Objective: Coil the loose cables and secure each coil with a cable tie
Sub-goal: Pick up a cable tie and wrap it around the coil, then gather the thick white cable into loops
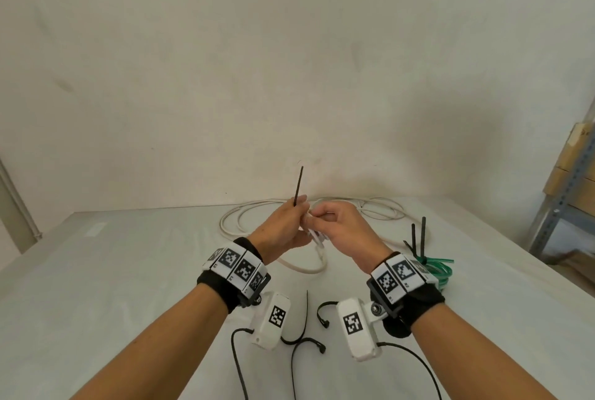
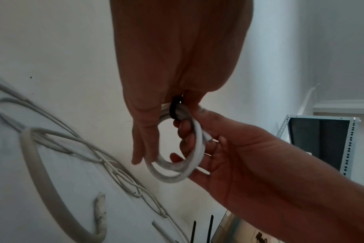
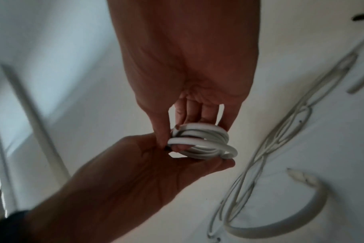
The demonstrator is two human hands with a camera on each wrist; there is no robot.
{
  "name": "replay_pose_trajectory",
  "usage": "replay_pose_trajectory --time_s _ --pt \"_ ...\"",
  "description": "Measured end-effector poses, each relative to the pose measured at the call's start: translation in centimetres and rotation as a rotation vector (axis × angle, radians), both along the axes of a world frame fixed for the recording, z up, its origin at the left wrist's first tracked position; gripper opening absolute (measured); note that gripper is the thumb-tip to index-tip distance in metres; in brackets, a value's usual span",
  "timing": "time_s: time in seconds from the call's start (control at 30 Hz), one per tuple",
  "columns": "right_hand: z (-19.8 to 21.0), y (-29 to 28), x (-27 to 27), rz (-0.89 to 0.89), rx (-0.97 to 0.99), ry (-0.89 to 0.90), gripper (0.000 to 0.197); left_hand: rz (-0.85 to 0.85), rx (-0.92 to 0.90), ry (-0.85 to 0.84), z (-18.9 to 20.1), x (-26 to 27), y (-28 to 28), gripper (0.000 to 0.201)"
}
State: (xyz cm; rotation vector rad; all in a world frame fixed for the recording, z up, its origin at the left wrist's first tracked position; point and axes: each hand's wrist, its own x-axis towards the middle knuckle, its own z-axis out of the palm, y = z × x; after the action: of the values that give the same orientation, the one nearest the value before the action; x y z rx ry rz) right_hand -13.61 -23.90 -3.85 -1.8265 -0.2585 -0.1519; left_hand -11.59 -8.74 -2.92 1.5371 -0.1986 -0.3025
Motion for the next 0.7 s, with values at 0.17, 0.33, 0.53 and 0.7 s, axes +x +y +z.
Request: replay_pose_trajectory --time_s 0.17,0.33,0.53,0.7 --pt "-0.6 0.2 -0.1 -0.024 -0.219 -0.129 0.011 -0.026 0.157 -0.061 -0.6 0.8 0.1 0.034" --pt "-0.7 0.7 0.4 -0.097 -0.314 -0.180 0.010 0.086 0.328 -0.108 0.2 0.2 -0.3 0.040" --pt "-1.4 0.2 0.9 -0.212 -0.480 -0.164 0.020 0.039 0.532 -0.076 1.1 -0.2 0.2 0.051" --pt "-2.1 -2.2 1.2 -0.361 -0.741 -0.106 0.026 0.042 0.448 -0.064 1.0 0.2 0.6 0.037"
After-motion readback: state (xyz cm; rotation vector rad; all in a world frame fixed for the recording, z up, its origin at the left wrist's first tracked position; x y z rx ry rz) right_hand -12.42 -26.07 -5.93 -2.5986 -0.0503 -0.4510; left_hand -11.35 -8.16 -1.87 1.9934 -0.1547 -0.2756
